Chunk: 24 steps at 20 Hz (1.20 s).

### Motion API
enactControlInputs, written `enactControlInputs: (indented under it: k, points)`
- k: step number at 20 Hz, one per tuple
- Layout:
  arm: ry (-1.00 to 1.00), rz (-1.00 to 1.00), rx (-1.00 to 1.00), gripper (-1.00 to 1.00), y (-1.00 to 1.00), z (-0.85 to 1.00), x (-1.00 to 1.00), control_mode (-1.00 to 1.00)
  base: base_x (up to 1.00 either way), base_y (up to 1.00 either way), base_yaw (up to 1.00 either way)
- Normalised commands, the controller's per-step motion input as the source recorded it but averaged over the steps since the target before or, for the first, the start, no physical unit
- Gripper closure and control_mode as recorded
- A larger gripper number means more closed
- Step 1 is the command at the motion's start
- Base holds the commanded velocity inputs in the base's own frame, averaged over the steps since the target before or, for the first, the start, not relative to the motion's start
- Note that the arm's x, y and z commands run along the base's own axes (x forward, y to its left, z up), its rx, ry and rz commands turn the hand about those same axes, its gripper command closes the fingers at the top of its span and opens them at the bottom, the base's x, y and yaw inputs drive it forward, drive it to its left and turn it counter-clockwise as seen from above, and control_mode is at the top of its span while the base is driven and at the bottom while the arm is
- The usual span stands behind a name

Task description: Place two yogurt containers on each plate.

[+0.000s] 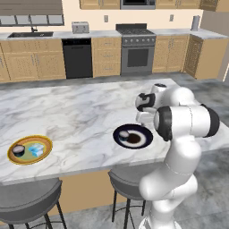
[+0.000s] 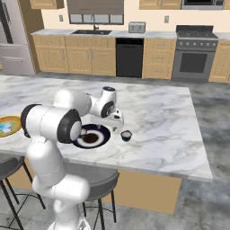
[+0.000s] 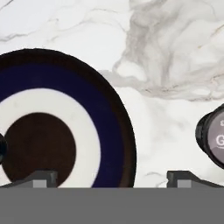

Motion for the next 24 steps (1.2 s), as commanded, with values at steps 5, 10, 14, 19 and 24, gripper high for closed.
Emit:
enactControlInputs:
  k: [5, 10, 14, 19, 24]
  points:
    - [0.00, -0.08, 0.00, -1.00, -0.67, -0.02, 0.09, -1.00, 0.00, 0.00, 0.00]
    - [0.00, -0.03, 0.00, -1.00, -0.59, 0.00, 0.05, -1.00, 0.00, 0.00, 0.00]
    - [-0.02, 0.00, -0.04, -1.00, -0.42, -0.12, 0.00, -1.00, 0.00, 0.00, 0.00]
    - [-0.04, 0.00, -0.02, -1.00, -0.17, -0.14, 0.02, -1.00, 0.00, 0.00, 0.00]
    - [-0.01, 0.00, 0.00, -1.00, -0.01, -0.19, 0.05, -1.00, 0.00, 0.00, 0.00]
